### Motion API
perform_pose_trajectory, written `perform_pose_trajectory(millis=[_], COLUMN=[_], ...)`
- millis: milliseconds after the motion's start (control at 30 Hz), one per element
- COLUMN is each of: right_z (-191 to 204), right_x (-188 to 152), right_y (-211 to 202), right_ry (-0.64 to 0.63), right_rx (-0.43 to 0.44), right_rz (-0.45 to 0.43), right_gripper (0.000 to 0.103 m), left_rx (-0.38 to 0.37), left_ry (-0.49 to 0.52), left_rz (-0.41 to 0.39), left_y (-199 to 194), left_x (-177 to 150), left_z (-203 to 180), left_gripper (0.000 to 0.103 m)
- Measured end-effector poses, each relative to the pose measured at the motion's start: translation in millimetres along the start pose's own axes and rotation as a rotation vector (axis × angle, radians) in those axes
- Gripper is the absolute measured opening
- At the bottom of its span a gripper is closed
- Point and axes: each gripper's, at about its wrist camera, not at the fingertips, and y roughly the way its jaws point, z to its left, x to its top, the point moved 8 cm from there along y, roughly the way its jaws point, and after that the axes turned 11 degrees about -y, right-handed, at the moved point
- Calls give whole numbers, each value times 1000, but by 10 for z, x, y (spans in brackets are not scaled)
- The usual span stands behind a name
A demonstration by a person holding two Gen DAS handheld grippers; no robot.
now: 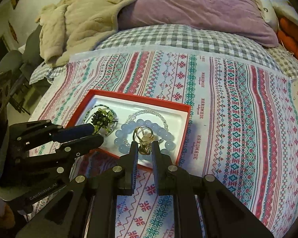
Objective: Organize jewelry
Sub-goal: 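Carry both earrings into the red box and open both tools, then move both tools back toward the remaining gold stud earrings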
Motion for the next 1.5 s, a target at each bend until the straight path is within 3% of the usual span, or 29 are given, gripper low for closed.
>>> perform_pose_trajectory(millis=[100,333,500,833,1000,1133,1500], right_z=[4,51,35,61,112,128,310], right_x=[4,1,-13,-106,-210,-329,-669], right_y=[-32,-149,-255,-428,-450,-471,-370], right_ry=[2,-8,-3,-3,-9,-14,-82], right_rx=[3,13,6,-7,-9,-42,-66], right_rz=[-5,-21,-36,-41,-18,2,68], right_gripper=[30,40,56,67,70,83,94], left_rx=[-6,-2,1,34,86,124,144], left_ry=[4,28,41,64,73,65,0], left_rz=[-3,-7,-19,-17,-5,11,66], left_y=[-34,-135,-239,-434,-492,-509,-583], left_x=[2,-27,-49,-182,-330,-488,-883], left_z=[-5,-39,-38,-24,24,100,349], left_gripper=[35,51,68,93,99,102,102])
